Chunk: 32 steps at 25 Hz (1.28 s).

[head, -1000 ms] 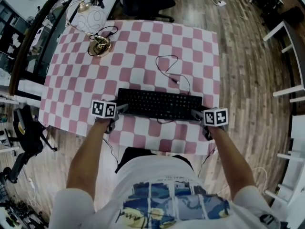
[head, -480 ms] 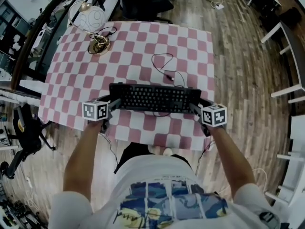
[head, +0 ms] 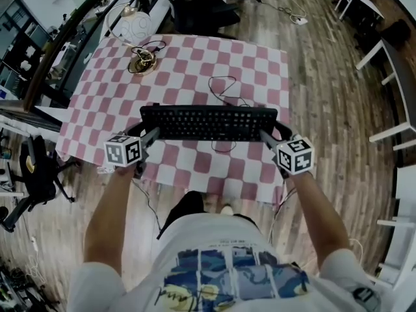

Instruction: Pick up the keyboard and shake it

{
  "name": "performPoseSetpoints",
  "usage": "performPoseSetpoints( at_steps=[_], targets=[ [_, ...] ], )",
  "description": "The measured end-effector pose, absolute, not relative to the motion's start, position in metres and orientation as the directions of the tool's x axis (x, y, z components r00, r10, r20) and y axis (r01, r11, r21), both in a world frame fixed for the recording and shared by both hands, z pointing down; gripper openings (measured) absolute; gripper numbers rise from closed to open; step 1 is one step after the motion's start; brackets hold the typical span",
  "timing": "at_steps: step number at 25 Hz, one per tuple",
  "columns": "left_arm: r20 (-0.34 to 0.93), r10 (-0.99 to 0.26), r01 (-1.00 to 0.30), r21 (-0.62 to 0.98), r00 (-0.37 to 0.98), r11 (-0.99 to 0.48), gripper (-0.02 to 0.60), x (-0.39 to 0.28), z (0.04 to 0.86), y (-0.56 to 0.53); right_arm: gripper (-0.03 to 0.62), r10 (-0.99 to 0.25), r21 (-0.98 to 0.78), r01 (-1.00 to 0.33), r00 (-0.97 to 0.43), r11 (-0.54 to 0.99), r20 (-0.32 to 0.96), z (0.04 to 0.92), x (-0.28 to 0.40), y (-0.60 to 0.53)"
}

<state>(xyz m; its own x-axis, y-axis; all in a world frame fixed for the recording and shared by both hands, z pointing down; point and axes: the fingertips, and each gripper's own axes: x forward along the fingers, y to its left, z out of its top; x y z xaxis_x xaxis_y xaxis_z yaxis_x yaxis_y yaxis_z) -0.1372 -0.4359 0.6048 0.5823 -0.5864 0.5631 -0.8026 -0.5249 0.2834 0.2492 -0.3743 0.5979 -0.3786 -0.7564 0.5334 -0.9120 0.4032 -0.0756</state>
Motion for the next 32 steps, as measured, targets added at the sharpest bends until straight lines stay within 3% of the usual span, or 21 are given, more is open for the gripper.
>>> performPoseSetpoints(
  at_steps=[16, 32],
  targets=[
    [0.368, -0.772, -0.849, 0.111, 0.518, -0.517, 0.244, -0.156, 0.492, -0.404, 0.225, -0.866, 0.222, -0.855, -0.396, 0.469, 0.305, 0.479, 0.232, -0.377],
    [0.147, -0.873, -0.879, -0.043, 0.464, -0.475, 0.244, -0.163, 0.371, -0.389, 0.222, -0.928, 0.454, -0.818, -0.368, 0.352, 0.054, 0.347, 0.227, -0.367]
  ],
)
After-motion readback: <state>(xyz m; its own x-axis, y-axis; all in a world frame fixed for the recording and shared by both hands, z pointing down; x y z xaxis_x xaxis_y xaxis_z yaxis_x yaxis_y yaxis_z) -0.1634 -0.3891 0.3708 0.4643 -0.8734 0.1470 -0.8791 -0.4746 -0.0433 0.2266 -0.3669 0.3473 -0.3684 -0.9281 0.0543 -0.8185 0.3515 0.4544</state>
